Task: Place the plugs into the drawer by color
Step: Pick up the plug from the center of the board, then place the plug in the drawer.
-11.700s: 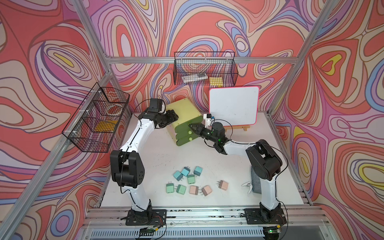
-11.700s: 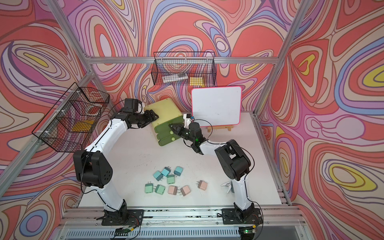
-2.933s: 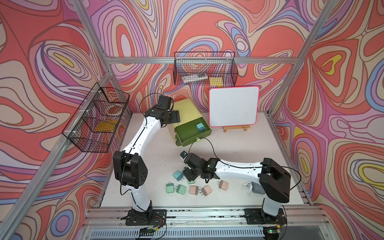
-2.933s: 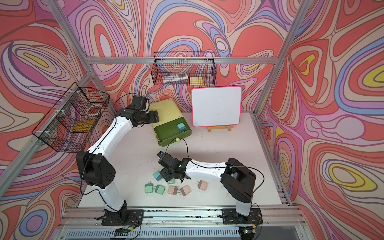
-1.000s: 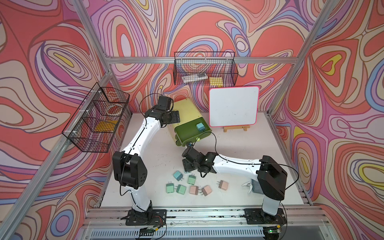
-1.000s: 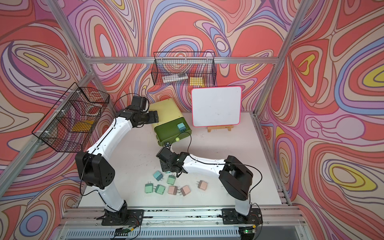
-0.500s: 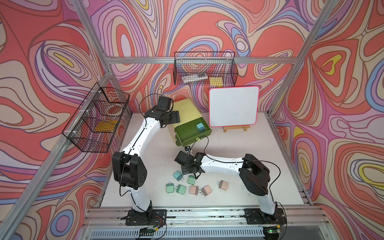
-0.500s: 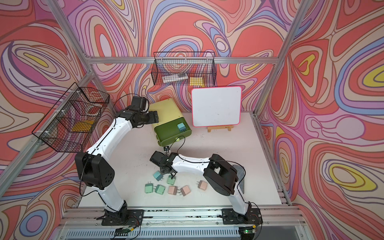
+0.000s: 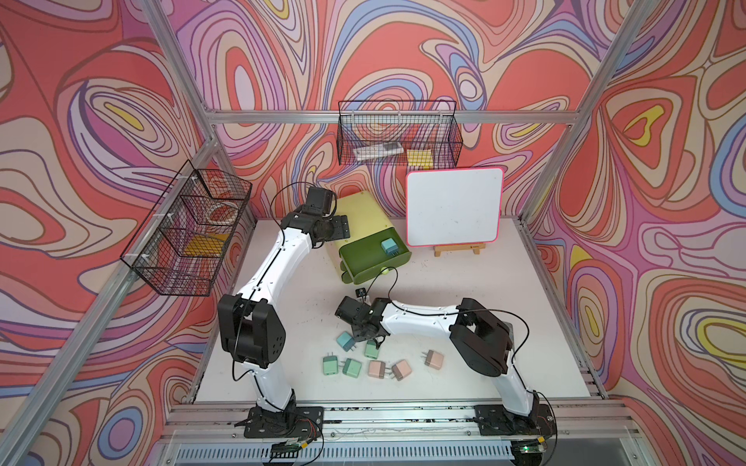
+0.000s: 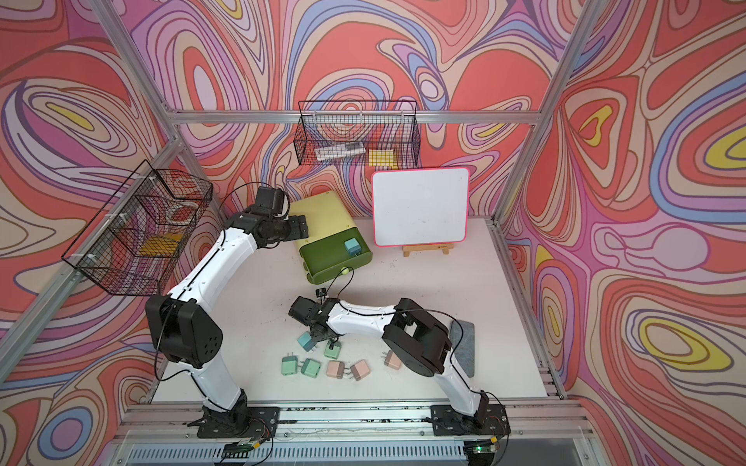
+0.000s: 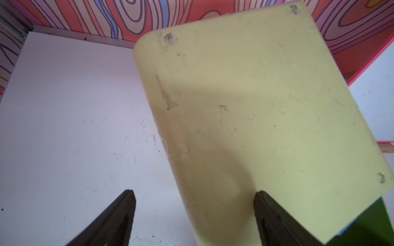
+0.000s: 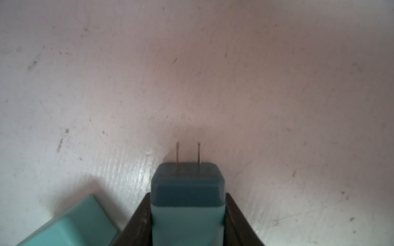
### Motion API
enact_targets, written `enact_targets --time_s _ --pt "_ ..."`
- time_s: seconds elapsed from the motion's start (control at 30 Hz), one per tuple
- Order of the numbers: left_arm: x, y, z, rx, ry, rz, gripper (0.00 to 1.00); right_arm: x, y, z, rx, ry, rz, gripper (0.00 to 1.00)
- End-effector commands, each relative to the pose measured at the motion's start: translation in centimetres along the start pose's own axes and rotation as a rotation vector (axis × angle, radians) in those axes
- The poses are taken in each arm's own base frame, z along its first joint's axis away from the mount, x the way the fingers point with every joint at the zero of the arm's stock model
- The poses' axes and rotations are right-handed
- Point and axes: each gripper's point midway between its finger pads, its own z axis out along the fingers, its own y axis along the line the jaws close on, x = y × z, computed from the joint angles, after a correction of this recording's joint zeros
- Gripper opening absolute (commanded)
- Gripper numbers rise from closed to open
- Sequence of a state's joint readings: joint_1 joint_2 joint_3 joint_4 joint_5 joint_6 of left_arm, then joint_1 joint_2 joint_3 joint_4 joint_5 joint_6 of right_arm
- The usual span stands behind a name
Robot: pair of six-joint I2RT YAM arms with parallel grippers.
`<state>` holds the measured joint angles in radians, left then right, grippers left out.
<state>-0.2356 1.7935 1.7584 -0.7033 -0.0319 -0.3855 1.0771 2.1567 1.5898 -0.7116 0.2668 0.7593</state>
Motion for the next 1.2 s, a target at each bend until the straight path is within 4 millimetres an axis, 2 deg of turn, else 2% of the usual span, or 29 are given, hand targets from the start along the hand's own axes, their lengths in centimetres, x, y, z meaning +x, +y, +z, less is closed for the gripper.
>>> enact_targets --time_s 0.0,0.07,0.17,0.37,0.57,0.67,0.8,0.87,0.97,1.17 --pt "1.4 1.0 -0.1 -0.027 0.048 0.005 0.86 0.1 -0.1 0.3 0.016 0.009 -0.014 0.35" --pt "1.5 1.0 0.0 -0.027 0.049 0.005 0.86 -0.1 -0.3 -0.3 0.021 -0.002 -0.014 0.33" --pt "1.6 1.0 0.1 -0.027 0.053 0.006 0.87 -1.1 -0.7 -2.4 0.015 -0.043 -0.019 0.32" --pt "1.5 0.8 0.3 -0.021 0.053 0.004 0.86 -2.5 -1.0 -8.6 -0.080 -0.136 -0.045 0.30" --pt "1.5 1.0 0.4 -0.030 0.052 0.006 0.86 -4.7 -1.4 -15.9 -0.143 -0.197 -0.077 0.29" --pt "1.6 0.8 0.4 -0.019 0.054 -0.002 0.86 -6.6 -1.3 -19.0 -0.149 -0.241 -0.114 0.28" --pt "1.4 1.0 0.4 -0.029 0.046 -0.005 0.86 -10.4 -1.4 -22.5 -0.147 -0.293 -0.150 0.28" --pt "1.2 1.0 0.4 -0.036 0.041 -0.002 0.86 -12.3 -2.0 -22.3 -0.150 -0.300 -0.156 0.28" --pt "1.1 1.2 0.3 -0.042 0.039 -0.003 0.86 -14.9 -3.2 -20.8 -0.146 -0.281 -0.160 0.27" --pt "0.9 1.4 0.3 -0.048 0.035 -0.007 0.86 -19.0 -3.6 -18.4 -0.161 -0.278 -0.185 0.26"
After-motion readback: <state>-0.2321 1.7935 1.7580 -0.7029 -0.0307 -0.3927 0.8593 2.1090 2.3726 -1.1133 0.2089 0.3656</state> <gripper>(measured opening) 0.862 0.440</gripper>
